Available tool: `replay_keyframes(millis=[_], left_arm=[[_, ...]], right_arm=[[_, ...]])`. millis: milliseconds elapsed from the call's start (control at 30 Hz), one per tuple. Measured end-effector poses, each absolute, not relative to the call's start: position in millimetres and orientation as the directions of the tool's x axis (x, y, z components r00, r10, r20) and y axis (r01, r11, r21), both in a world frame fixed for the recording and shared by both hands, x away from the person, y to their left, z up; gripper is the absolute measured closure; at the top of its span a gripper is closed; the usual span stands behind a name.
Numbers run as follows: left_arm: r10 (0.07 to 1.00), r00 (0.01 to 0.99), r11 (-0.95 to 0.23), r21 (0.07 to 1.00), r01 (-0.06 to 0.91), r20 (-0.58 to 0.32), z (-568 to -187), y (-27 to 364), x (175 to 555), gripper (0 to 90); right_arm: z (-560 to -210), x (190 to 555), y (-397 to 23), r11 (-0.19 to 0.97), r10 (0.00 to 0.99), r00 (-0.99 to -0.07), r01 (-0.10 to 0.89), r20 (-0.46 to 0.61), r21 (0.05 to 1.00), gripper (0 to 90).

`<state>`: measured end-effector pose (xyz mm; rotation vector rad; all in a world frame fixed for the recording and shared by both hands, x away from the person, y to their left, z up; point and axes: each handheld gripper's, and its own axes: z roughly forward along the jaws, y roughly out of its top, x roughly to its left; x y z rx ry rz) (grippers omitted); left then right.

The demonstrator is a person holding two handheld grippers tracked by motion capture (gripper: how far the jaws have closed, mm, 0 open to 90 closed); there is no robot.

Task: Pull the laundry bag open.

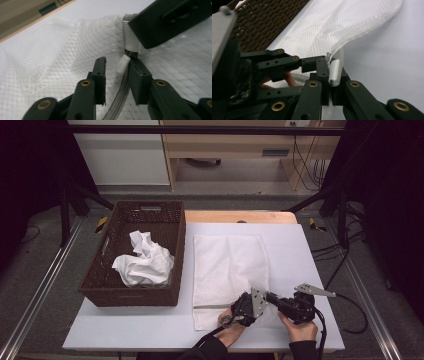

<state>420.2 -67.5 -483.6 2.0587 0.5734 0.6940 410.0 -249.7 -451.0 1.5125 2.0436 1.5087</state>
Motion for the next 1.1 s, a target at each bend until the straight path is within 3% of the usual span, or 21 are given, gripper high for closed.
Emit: replay_keyframes(millis=[167, 300, 567, 833, 900, 967, 1100], left_arm=[[0.595, 0.77, -0.507, 0.851, 0.137, 0.231, -483, -67, 425, 64.6], [0.605, 0.761, -0.516, 0.844, 0.151, 0.234, -485, -73, 425, 76.9], [0.604, 0.759, -0.529, 0.835, 0.154, 0.242, -485, -72, 421, 84.9], [0.592, 0.765, -0.546, 0.825, 0.15, 0.252, -482, -68, 418, 85.0], [0.594, 0.76, -0.546, 0.826, 0.141, 0.264, -483, -69, 420, 83.6], [0.612, 0.741, -0.548, 0.823, 0.148, 0.275, -484, -71, 422, 67.2], [0.614, 0.761, -0.52, 0.832, 0.192, 0.208, -485, -69, 431, 62.4]], right_arm=[[-451, 410, -249, -0.03, 0.795, -0.468, 0.604, 0.385, 0.796, 87.3], [-451, 411, -248, -0.03, 0.792, -0.47, 0.606, 0.389, 0.795, 87.4], [-451, 411, -249, -0.032, 0.796, -0.466, 0.604, 0.386, 0.796, 87.3], [-451, 411, -251, -0.043, 0.8, -0.453, 0.61, 0.393, 0.791, 87.3], [-451, 411, -250, -0.041, 0.797, -0.459, 0.609, 0.393, 0.793, 87.4], [-451, 410, -250, -0.04, 0.794, -0.463, 0.607, 0.393, 0.794, 87.4], [-451, 411, -251, -0.044, 0.793, -0.461, 0.609, 0.398, 0.792, 87.4]])
